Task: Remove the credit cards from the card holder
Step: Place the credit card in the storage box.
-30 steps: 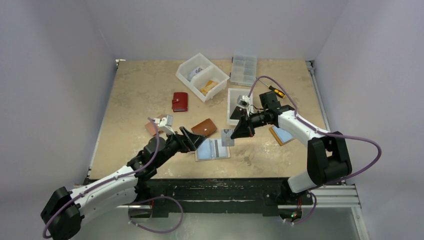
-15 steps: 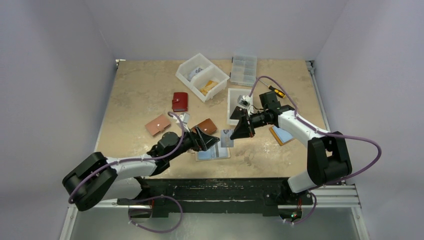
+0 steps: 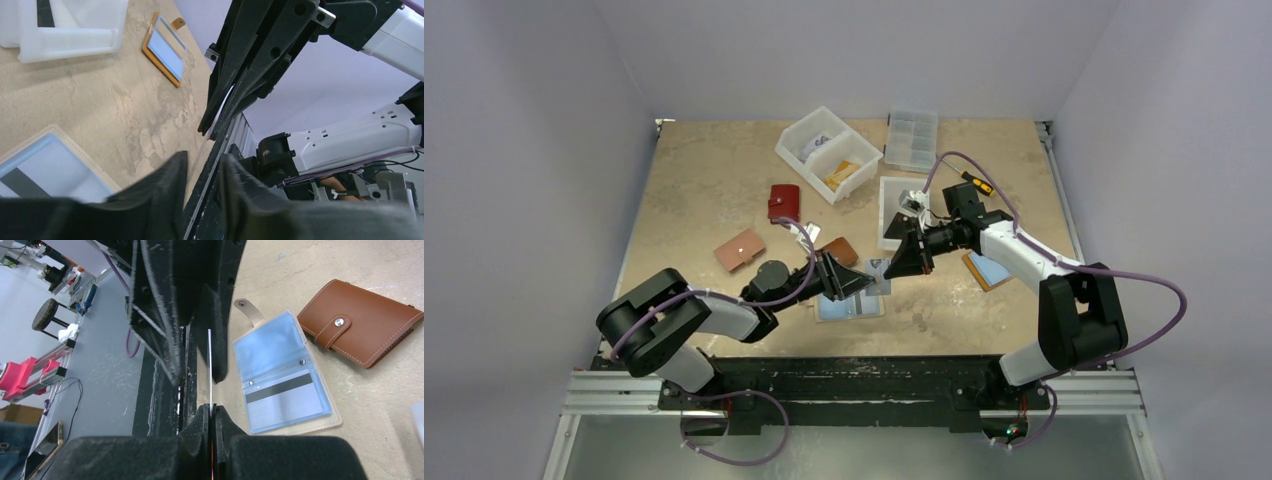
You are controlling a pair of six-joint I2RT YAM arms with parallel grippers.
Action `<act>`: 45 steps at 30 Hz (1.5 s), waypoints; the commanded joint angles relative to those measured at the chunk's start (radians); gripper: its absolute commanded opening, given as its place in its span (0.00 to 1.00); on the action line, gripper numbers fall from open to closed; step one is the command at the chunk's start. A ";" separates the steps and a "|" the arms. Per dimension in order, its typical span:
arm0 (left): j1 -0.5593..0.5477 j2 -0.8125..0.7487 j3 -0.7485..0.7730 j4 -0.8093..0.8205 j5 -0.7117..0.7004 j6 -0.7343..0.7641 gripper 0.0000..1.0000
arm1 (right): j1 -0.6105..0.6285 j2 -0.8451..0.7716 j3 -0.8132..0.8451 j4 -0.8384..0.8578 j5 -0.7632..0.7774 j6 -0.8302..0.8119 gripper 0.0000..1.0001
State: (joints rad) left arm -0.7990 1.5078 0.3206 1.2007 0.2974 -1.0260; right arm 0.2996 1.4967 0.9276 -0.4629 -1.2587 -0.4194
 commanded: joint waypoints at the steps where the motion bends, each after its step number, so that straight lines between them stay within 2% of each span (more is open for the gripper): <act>1: 0.003 0.048 0.038 0.195 0.081 -0.031 0.23 | -0.005 -0.018 -0.001 0.023 -0.042 0.010 0.00; 4: 0.003 0.095 0.046 0.250 0.107 -0.050 0.00 | -0.005 -0.017 -0.001 0.024 -0.042 0.011 0.00; 9: 0.004 0.115 0.039 0.255 0.108 -0.041 0.00 | -0.006 -0.022 -0.003 0.028 -0.031 0.014 0.00; 11: 0.005 0.082 0.039 0.181 0.098 -0.001 0.00 | -0.005 -0.028 -0.005 0.035 -0.015 0.021 0.19; 15: 0.021 -0.030 0.072 -0.117 0.076 0.123 0.00 | -0.007 -0.046 -0.009 0.062 0.065 0.048 0.94; 16: 0.035 -0.063 0.093 -0.214 0.068 0.155 0.00 | -0.009 -0.054 -0.007 0.067 0.094 0.052 0.99; 17: 0.056 -0.093 0.116 -0.366 0.060 0.204 0.00 | -0.015 -0.060 -0.005 0.071 0.127 0.054 0.99; 20: 0.161 -0.141 0.216 -0.685 0.074 0.319 0.00 | -0.042 -0.079 -0.002 0.085 0.186 0.062 0.99; 22: 0.255 -0.129 0.343 -0.878 0.108 0.396 0.00 | -0.065 -0.093 -0.008 0.104 0.186 0.079 0.99; 24: 0.345 -0.067 0.488 -1.063 0.137 0.504 0.00 | -0.079 -0.106 -0.017 0.110 0.180 0.083 0.99; 27: 0.433 0.069 0.758 -1.352 0.100 0.694 0.00 | -0.085 -0.122 -0.024 0.112 0.169 0.081 0.99; 32: 0.481 0.322 1.203 -1.659 -0.062 0.966 0.00 | -0.089 -0.157 -0.031 0.108 0.168 0.070 0.99; 35: 0.484 0.453 1.426 -1.746 -0.186 1.081 0.00 | -0.093 -0.178 -0.040 0.108 0.171 0.063 0.99; 39: 0.490 0.587 1.636 -1.763 -0.317 1.145 0.00 | -0.098 -0.199 -0.054 0.113 0.168 0.061 0.99; 42: 0.491 0.643 1.707 -1.707 -0.356 1.171 0.00 | -0.099 -0.209 -0.070 0.124 0.163 0.062 0.99; 45: 0.492 0.664 1.696 -1.606 -0.347 1.198 0.00 | -0.100 -0.213 -0.078 0.129 0.161 0.062 0.99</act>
State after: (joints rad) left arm -0.3141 2.1574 1.9720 -0.4824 0.0090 0.0780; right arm 0.2062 1.3083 0.8612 -0.3660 -1.0901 -0.3496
